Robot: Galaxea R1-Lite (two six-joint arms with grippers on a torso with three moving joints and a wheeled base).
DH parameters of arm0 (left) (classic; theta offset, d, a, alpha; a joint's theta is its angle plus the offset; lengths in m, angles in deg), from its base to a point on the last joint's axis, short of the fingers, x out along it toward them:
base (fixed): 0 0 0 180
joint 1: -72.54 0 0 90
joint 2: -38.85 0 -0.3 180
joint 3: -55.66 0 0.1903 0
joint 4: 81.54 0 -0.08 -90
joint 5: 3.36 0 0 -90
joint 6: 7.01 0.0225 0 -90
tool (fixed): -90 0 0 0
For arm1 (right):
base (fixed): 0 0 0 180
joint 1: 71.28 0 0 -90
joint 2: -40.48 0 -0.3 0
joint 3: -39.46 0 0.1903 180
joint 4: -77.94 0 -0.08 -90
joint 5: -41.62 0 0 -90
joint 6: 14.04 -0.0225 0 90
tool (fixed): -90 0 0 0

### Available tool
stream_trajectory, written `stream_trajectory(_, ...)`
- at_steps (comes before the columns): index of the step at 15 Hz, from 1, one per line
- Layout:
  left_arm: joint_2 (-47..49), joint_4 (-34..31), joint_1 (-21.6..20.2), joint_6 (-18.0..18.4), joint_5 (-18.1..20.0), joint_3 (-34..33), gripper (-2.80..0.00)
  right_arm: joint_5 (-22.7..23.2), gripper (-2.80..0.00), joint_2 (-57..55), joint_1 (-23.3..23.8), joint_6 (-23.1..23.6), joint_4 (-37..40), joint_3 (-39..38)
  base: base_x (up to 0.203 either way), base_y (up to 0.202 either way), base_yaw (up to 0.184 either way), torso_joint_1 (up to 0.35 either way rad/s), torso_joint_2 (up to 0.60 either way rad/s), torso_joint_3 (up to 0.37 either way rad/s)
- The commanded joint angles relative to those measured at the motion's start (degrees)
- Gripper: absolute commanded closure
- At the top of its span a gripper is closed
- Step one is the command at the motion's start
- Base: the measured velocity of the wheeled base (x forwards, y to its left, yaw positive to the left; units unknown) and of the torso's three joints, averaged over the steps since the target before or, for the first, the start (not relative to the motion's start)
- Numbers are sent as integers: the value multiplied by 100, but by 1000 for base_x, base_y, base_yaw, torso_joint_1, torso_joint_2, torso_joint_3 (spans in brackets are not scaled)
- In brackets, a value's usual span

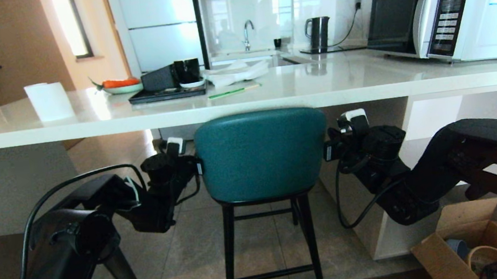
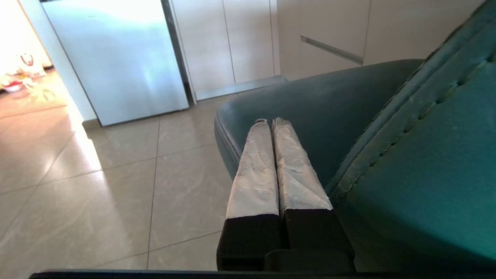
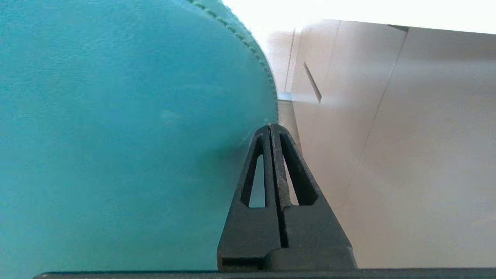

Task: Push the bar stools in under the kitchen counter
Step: Push the blue chair back under the dining table

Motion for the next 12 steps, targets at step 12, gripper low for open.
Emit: stream_trajectory(12,-3001,1541,-489,-1,2,-4868,0,-25,0,1868,182,-35,-102,-2269,0,0,0,0,0,0)
